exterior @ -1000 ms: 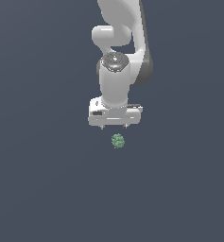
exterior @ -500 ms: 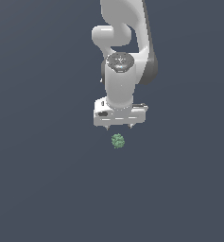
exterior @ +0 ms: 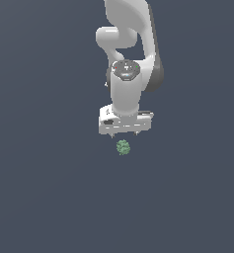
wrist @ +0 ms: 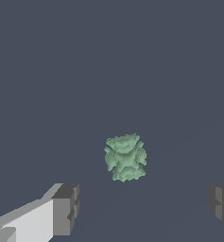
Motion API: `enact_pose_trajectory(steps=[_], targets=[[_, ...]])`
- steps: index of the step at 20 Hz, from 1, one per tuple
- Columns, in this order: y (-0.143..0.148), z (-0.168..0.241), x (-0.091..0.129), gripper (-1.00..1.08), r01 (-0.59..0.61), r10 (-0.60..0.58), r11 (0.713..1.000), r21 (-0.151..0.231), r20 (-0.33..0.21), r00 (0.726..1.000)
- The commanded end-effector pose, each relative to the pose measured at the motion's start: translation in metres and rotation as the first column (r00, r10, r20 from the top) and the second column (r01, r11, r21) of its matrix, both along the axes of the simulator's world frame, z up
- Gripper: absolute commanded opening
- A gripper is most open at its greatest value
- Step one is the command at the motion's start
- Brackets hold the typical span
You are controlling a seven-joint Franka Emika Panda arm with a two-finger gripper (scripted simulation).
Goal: Pick up the object and move it to a goal position.
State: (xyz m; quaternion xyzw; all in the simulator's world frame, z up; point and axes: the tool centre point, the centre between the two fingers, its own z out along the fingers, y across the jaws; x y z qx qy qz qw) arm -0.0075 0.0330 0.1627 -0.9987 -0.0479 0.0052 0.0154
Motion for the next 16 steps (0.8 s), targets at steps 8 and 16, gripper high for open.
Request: enact_pose_trajectory(steps=[8,16], targets=[[0.000,-0.053,-0.007,1.00,-0.126,0.126,0.992,-0.023,0.009,0.992],[0.001,-0.071,-0.011,1.00,-0.170,0.171,0.985,-0.030,0.012,0.985]])
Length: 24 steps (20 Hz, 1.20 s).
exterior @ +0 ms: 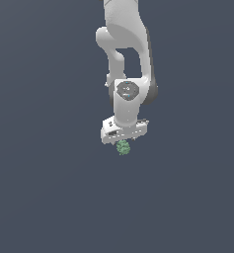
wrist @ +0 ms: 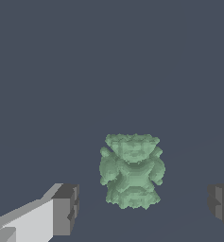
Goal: Pick up the object and move it to a goal position.
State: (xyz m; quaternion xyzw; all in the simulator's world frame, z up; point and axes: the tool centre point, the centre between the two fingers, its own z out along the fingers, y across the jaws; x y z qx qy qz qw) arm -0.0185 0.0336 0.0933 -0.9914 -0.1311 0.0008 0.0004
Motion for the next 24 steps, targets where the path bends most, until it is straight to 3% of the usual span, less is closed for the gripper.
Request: enact_pose_trajectory(steps=[1,19,20,24], targets=[[0.000,0.000,0.000,1.00,0.000,0.000,1.000,0.000,0.000,1.000],[0.000,-0.051,0.000,1.00,-0.005,0.005,1.000,-0.001,0.002,1.000],[0.000,-0.051,0.000,-1.00,-0.005,0.005,1.000,-0.001,0.002,1.000],[0.000,-0.051,0.000,-1.00,-0.005,0.005,1.000,-0.001,0.002,1.000]])
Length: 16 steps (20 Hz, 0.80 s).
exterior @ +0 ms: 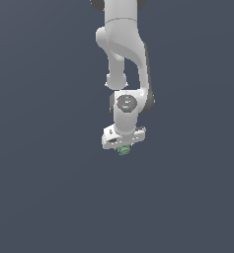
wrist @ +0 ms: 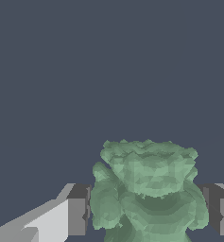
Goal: Pick up the object and move it to a goal position.
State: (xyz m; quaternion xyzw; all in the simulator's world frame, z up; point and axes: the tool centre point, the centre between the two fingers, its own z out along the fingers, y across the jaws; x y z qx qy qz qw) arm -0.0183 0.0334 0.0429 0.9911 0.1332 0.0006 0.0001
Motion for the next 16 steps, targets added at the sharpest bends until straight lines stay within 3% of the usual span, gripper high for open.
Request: enact_pose_trajectory(steps=[1,16], targets=[[0.000,-0.001,0.000,-1.00,0.000,0.000,1.000,0.000,-0.001,1.000],[0.004,0.024,-0.006,-1.00,0.000,0.000,1.000,0.000,0.000,1.000]])
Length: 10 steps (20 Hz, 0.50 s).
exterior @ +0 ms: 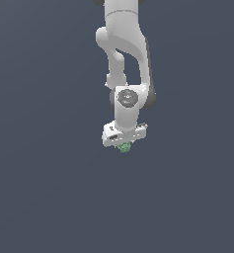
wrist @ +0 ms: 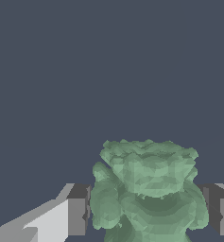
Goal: Pick up the object and move it to a goal position.
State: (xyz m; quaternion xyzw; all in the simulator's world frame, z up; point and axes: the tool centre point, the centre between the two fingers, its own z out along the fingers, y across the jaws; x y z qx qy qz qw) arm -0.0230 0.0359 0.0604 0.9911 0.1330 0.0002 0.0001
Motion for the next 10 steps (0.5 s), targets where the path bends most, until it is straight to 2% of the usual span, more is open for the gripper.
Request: enact_pose_trajectory(steps=[1,10], targets=[[0.002,0.012,-0.002,-1.00,0.000,0.000,1.000,0.000,0.001,1.000],[0.013,0.082,-0.019,-1.00,0.000,0.000,1.000,0.000,0.001,1.000]])
